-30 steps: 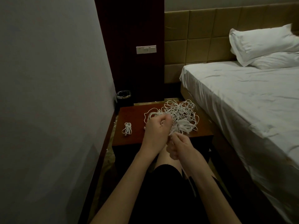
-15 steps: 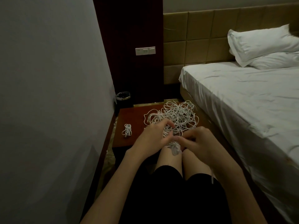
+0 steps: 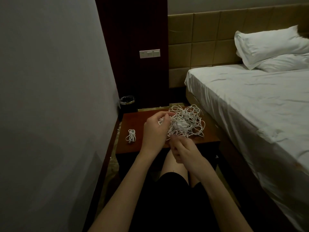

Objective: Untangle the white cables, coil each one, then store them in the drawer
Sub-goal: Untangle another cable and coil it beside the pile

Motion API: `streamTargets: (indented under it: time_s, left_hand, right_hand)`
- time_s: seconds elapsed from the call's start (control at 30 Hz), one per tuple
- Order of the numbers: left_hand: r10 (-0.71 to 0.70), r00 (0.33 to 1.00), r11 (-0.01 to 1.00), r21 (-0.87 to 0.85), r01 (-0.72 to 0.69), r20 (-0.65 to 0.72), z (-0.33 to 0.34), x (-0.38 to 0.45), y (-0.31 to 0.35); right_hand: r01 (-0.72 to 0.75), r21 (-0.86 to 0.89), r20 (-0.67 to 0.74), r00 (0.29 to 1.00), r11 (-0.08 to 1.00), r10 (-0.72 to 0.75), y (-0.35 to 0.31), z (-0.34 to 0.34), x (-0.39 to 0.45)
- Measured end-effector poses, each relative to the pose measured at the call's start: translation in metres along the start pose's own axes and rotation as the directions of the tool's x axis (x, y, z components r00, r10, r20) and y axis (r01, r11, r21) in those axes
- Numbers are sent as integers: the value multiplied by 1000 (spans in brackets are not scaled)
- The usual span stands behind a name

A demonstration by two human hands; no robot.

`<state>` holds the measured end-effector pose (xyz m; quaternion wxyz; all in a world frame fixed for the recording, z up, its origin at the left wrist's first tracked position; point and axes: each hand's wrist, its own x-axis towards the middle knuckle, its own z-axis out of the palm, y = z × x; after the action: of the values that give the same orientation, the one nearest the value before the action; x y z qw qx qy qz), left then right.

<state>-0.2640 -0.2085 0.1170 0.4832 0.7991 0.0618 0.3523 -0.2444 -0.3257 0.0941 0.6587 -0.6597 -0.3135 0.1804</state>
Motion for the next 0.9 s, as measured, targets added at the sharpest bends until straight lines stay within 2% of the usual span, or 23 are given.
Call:
streamTargets:
  time_s: [0.07,0.13,0.23,0.33,0.43,0.5,0.57,0.63,0.73,0.9]
  left_hand:
    - [31,999,985,168,-35,27,-5,1,-7]
    - [50,995,957,281,-74,89,-8,0,-11]
    - [48,966,929,344,-136,252,-11,-1,-16]
    - [9,893,911,364,-192,450,-13,-1,-15]
    - [16,822,972,183,-145,569,-13,-9,-5]
    - [21,786,1000,-22,-9,618,-11,-18,2]
    - [5,775,972,-184,143,632,-6,-24,6]
    - [-37,836,935,-276,222,547,0,-26,7]
    - [-134,927,889,-370,268,351,8,-26,8]
    - [-276,952,881,-363,305,129,11,-26,-3]
  right_hand:
    - [89,-340,9,996,936,-92,-9,-2,-3]
    - [133,-581,41,990,803,-135,-17,-9,-7]
    - [176,-695,45,978,697,-202,-23,-22,-11]
    - [211,-710,8,957,672,-291,-24,-33,-14]
    - [255,-600,-78,925,758,-372,-23,-42,-13]
    - [269,-426,-124,928,864,-350,-23,-45,-12]
    - [255,-204,-146,947,945,-287,-20,-46,-10]
    - [170,-25,-150,974,985,-172,-11,-44,-7]
    - [54,140,-147,989,989,-33,1,-34,-1]
    - [49,179,-122,992,983,-27,4,-15,2]
